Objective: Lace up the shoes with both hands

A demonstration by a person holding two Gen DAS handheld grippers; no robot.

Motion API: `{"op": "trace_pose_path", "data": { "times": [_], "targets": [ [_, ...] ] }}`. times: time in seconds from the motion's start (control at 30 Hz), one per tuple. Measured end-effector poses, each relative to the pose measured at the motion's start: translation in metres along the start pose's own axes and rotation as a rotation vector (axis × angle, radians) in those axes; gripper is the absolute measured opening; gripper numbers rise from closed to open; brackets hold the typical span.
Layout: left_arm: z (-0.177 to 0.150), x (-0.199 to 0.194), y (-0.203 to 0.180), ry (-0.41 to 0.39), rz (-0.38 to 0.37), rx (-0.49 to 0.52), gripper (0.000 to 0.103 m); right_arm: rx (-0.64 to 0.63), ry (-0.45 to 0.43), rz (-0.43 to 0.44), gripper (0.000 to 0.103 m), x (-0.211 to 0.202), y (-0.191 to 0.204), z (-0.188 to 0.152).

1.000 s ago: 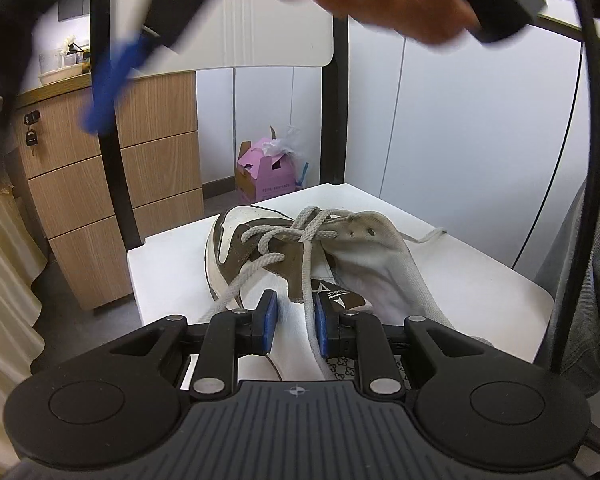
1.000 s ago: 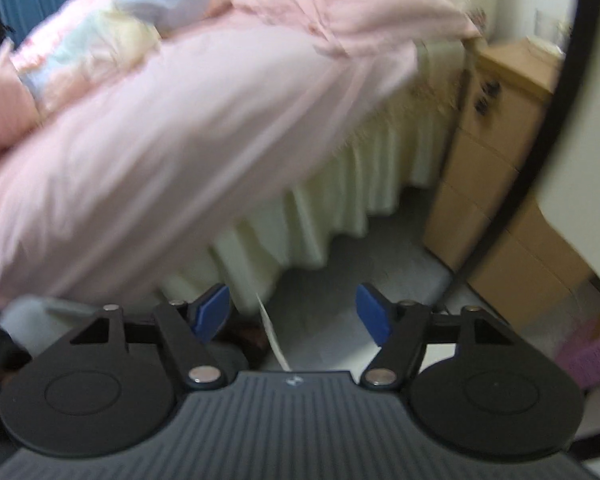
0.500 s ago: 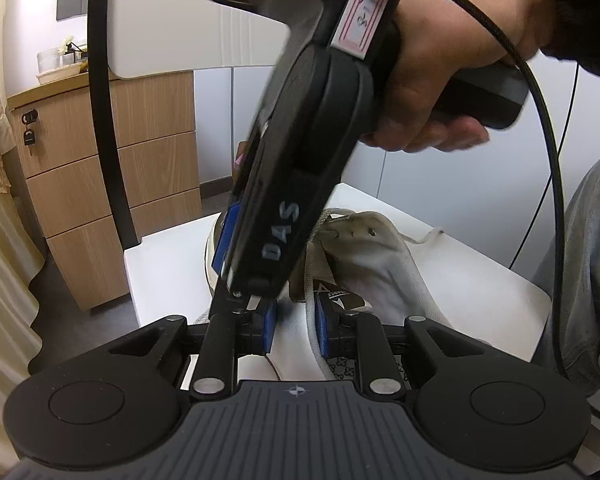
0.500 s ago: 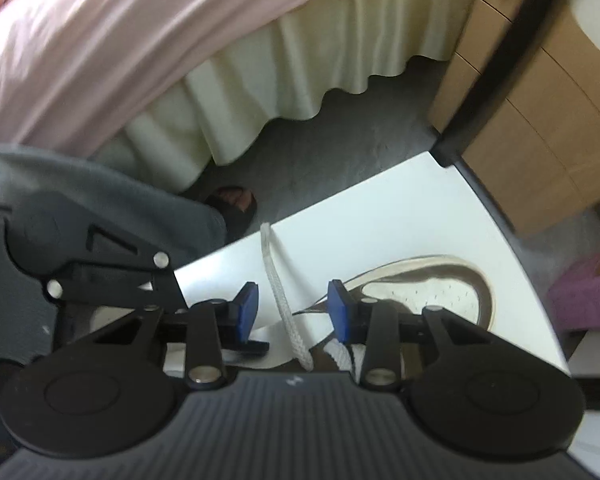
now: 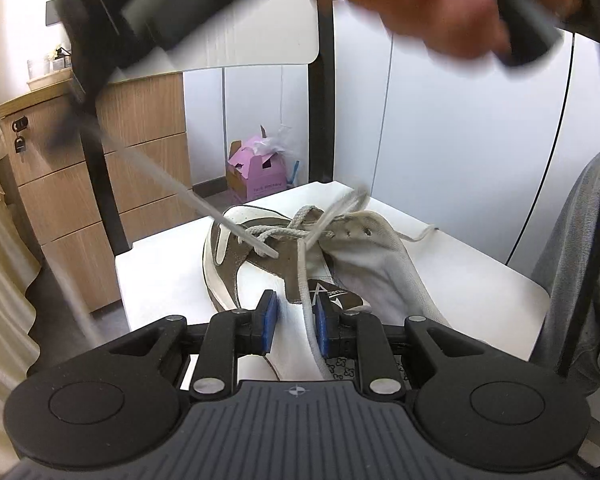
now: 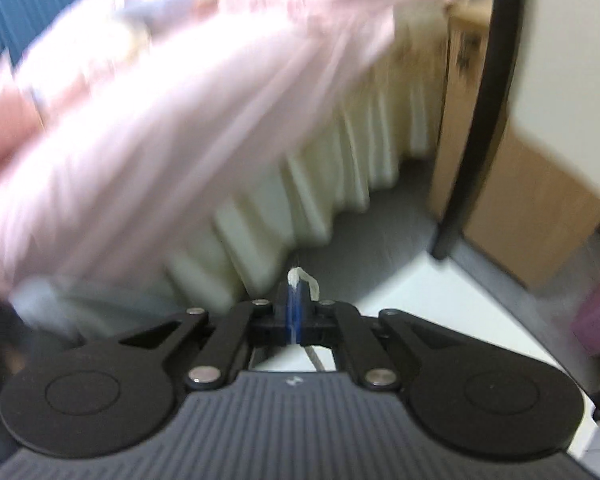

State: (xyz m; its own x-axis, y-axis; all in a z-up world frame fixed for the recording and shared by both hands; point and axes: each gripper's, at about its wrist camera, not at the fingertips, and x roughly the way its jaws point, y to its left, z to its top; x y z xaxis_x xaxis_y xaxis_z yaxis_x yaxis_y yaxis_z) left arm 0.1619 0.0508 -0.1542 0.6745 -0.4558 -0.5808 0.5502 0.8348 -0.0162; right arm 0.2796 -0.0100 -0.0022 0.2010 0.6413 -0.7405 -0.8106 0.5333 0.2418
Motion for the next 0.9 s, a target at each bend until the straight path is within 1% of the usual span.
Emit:
{"op": "trace_pose_path", "data": {
  "times": [0.03,0.13,0.23,0.33,0.47,0.53,0.57,0.6,0.63,0.7,0.73,0.77,0.8,0.83,0.9],
  "targets": [
    [0.000,0.001,0.000,0.000,0.001,0.001,0.022,-0.004,-0.044,0.013,0.002,-0.009,0.006,0.010],
    [0.001,0.002,-0.002,0.000,0.007,0.006,0.022,-0.024,-0.130,0.057,0.002,-0.023,0.026,0.039],
    [0.001,0.002,-0.004,-0.001,0.015,0.012,0.022,-0.071,-0.159,0.095,0.002,-0.019,0.049,0.061],
    [0.000,0.002,-0.006,0.004,0.014,0.013,0.022,-0.097,-0.111,0.122,0.002,0.002,0.062,0.066],
    [0.001,0.004,-0.007,0.011,0.015,0.010,0.022,-0.092,-0.059,0.137,0.003,0.027,0.065,0.055],
    [0.002,0.006,-0.008,0.013,0.016,0.005,0.022,-0.082,-0.036,0.134,0.007,0.038,0.063,0.050],
    [0.002,0.006,-0.007,0.014,0.016,0.000,0.022,-0.088,-0.025,0.120,0.009,0.039,0.063,0.048],
    [0.003,0.007,-0.007,0.015,0.016,-0.006,0.022,-0.090,-0.015,0.108,0.025,0.039,0.062,0.046],
    [0.003,0.007,-0.007,0.016,0.015,-0.011,0.022,-0.092,-0.008,0.093,0.049,0.038,0.060,0.045],
    [0.004,0.008,-0.006,0.018,0.015,-0.025,0.022,-0.093,-0.009,0.056,0.071,0.031,0.057,0.040],
    [0.005,0.008,-0.005,0.019,0.015,-0.035,0.022,-0.094,-0.009,0.037,0.077,0.027,0.055,0.038],
    [0.005,0.008,-0.005,0.020,0.015,-0.044,0.022,-0.094,-0.010,0.019,0.080,0.024,0.053,0.036],
    [0.005,0.009,-0.004,0.021,0.015,-0.053,0.023,-0.095,-0.010,0.000,0.087,0.020,0.051,0.034],
    [0.006,0.009,-0.004,0.022,0.015,-0.063,0.025,-0.095,-0.011,-0.019,0.092,0.016,0.049,0.032],
    [0.006,0.009,-0.003,0.021,0.011,-0.081,0.031,-0.097,-0.012,-0.056,0.094,0.009,0.046,0.027]
  ]
}}
